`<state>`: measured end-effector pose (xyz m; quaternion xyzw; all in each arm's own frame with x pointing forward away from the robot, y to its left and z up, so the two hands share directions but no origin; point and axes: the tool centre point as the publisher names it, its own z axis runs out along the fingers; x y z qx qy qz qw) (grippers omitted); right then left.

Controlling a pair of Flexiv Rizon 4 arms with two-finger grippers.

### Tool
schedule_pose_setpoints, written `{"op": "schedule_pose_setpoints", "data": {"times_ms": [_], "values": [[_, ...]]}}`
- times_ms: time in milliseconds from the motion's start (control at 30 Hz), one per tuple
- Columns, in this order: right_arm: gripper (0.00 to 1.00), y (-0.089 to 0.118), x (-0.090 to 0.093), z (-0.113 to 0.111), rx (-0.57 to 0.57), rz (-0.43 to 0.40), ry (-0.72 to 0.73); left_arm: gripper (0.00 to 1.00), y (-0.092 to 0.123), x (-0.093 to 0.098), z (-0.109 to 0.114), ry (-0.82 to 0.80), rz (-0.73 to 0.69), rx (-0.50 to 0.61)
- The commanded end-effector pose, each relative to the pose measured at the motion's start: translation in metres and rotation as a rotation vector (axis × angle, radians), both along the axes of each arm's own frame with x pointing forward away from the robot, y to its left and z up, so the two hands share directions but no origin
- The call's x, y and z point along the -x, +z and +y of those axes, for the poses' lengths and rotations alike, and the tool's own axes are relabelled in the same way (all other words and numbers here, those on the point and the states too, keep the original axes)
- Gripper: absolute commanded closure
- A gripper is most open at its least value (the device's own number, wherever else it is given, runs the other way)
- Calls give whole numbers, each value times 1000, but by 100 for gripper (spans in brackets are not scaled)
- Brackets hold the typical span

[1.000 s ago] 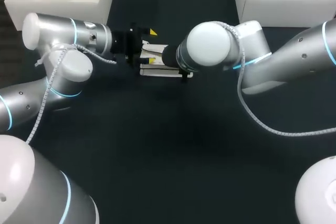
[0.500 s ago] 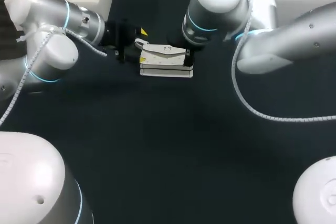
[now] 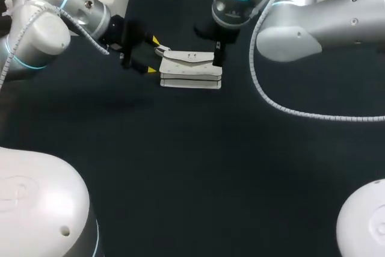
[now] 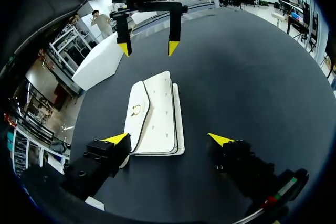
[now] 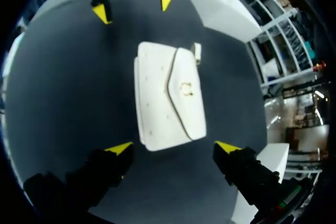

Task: Pick up the bag, open it, inspect its contents, close it, and place it on the opposite side

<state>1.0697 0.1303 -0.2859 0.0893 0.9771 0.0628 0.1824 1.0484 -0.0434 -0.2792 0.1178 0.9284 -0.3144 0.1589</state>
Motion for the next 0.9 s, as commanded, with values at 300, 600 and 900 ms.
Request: {"op": "schedule_pose_setpoints", "data": {"times_ms": [300, 600, 900], "values": [[0, 3, -3, 2, -5, 87, 12, 0, 2, -3, -1, -16, 27, -16], [0, 8, -22, -6, -70, 274, -211, 0, 13, -27, -37, 412, 249, 21], [0, 23, -35, -49, -371, 524, -602, 0, 24, -35, -22, 849, 574, 52]]}}
